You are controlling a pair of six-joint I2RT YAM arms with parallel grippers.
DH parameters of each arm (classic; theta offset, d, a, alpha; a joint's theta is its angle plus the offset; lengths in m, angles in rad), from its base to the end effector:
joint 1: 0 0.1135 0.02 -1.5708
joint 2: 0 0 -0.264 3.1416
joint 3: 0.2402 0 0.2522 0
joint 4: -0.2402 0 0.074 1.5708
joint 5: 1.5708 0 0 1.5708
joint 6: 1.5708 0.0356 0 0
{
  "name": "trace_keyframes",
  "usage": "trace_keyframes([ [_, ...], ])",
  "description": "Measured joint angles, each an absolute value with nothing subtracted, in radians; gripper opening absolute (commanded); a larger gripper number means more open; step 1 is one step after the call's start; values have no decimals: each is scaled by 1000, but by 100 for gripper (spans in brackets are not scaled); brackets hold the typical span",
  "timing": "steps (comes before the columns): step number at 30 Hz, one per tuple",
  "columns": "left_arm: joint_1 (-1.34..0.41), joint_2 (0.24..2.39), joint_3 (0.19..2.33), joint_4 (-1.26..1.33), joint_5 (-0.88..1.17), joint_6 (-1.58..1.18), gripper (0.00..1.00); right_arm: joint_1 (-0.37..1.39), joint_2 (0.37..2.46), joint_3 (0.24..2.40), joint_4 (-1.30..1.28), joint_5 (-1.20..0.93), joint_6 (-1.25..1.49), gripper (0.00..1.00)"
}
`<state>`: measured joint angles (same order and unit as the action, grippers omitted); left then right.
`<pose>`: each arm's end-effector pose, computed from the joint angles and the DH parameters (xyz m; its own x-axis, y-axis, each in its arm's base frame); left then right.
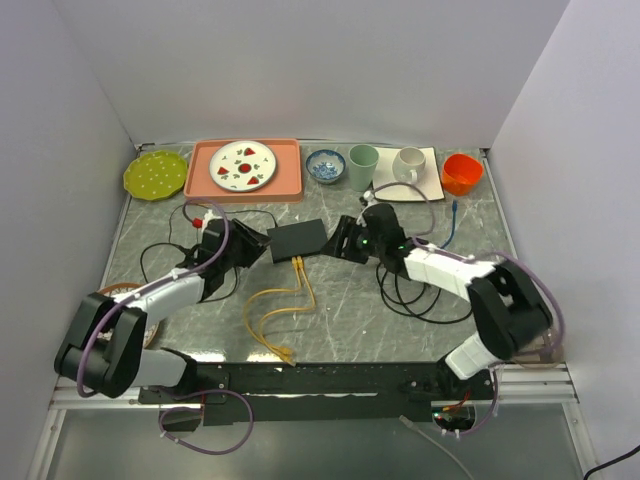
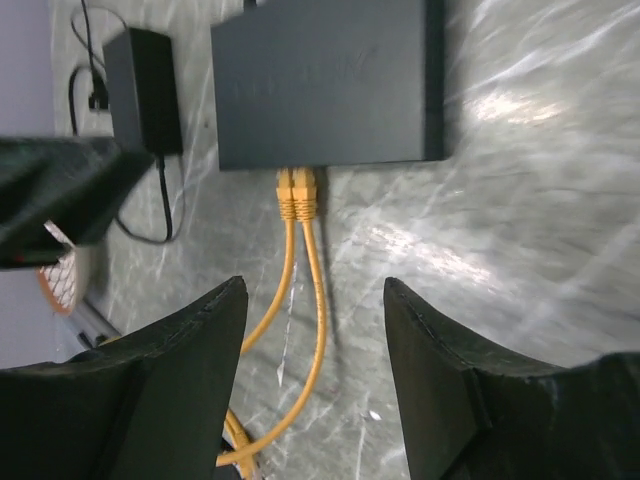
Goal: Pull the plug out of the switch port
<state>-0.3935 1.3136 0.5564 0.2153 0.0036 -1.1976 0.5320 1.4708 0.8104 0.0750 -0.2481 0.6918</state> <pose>0.2456 -0.1021 0.1876 -0.5334 -0.7868 -0.3106 -0.3027 0.5204 -0.7984 0.2665 0.1670 0.2133 -0.7929 0.2509 -0.5553 -0.2107 0.7422 0.6362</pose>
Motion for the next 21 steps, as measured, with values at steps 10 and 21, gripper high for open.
trace_keyframes([
  [10,-380,1498,691,254,81,-1168,41,545,1741,835,281,-441,796,59],
  [21,-378,1647,698,332,165,-1174,39,546,1874,907,356,-506,842,57],
])
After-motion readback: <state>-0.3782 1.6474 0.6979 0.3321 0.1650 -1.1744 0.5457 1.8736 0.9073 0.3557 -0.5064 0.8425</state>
